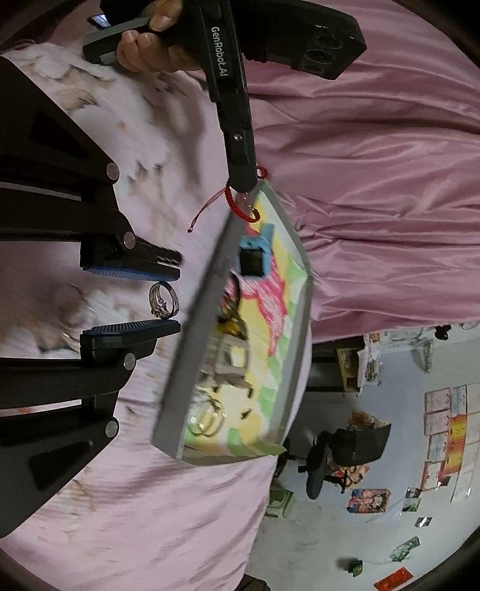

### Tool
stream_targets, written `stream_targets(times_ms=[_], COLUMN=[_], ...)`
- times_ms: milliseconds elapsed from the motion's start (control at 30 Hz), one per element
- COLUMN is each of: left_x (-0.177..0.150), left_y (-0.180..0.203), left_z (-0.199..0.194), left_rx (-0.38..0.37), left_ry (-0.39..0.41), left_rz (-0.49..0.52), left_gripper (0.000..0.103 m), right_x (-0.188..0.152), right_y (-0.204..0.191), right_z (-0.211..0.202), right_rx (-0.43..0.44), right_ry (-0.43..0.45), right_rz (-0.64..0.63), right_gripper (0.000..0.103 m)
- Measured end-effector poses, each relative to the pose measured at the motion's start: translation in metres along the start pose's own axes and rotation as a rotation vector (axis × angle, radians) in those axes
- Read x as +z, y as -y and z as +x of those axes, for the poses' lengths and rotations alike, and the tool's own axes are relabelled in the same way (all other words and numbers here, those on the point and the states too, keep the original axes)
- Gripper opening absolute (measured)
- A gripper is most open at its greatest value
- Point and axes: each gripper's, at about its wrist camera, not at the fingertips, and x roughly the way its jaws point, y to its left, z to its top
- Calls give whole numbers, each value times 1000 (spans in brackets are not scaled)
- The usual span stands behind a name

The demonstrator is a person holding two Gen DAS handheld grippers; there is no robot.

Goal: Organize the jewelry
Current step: 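Carry the silver ring into the tray with the right tool while the left tool drops the red bracelet there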

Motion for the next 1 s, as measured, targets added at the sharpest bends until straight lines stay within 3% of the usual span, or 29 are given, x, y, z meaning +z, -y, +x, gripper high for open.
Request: stream_targets(times_ms=[233,467,1000], left_x=[30,44,39], left_y=[-2,-10,-12], left_z=[31,63,108], left_rx=[46,87,152], left_ry=[51,50,-163], left_rz=[6,-45,-50], left_gripper=[8,8,8], right_x=[18,26,23], right_y=[19,38,53], right_z=[17,37,65], right_rx=[-61,-135,-160], right_ry=[36,19,-68], right_rz=[44,88,145], right_gripper=[18,18,18])
